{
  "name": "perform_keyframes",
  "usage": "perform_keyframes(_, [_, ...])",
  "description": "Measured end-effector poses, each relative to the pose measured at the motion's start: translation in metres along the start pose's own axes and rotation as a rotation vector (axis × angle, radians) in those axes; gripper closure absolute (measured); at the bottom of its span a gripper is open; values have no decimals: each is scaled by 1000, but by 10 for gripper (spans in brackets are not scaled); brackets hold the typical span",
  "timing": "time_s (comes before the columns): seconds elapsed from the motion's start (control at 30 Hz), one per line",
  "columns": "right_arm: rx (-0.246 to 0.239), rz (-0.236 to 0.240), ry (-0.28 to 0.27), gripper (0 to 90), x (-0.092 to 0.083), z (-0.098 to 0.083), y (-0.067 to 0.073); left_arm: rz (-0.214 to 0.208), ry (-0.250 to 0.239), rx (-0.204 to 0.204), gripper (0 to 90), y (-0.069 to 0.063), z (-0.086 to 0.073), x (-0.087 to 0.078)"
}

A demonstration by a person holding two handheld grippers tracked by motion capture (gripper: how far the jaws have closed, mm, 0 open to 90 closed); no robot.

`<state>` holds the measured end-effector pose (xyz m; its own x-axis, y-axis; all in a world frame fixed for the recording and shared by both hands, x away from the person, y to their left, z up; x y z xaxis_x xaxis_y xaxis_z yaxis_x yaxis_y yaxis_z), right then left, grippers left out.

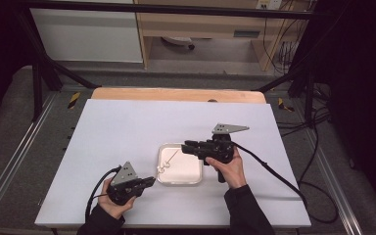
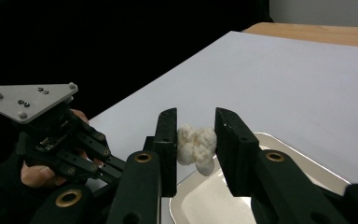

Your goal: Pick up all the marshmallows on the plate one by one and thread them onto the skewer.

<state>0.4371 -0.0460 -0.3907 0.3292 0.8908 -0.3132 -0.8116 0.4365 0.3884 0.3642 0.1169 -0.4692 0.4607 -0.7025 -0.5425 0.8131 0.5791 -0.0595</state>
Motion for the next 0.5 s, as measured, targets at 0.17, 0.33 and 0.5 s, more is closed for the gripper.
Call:
perform_keyframes(0.17, [23, 26, -17, 706, 0, 3, 1, 10, 1, -4, 886, -2, 0, -2])
perform_keyframes(0.33, [36, 38, -21, 706, 3, 3, 0, 7, -2, -2, 886, -3, 1, -2])
perform_keyframes(0.5, [51, 56, -23, 706, 6, 2, 1, 5, -4, 2, 886, -4, 1, -2])
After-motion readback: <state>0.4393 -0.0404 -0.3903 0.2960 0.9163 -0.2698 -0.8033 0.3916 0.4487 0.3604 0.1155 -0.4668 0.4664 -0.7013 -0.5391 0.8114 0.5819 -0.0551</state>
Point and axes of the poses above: each handheld gripper's, and its own axes: x roughly forward along the jaws, z roughly out of its top, y roughly to its left, the point moved 9 cm from there along x, roughly forward along the jaws, and after that the axes turned 1 degree about y, right-handed, at the moved point
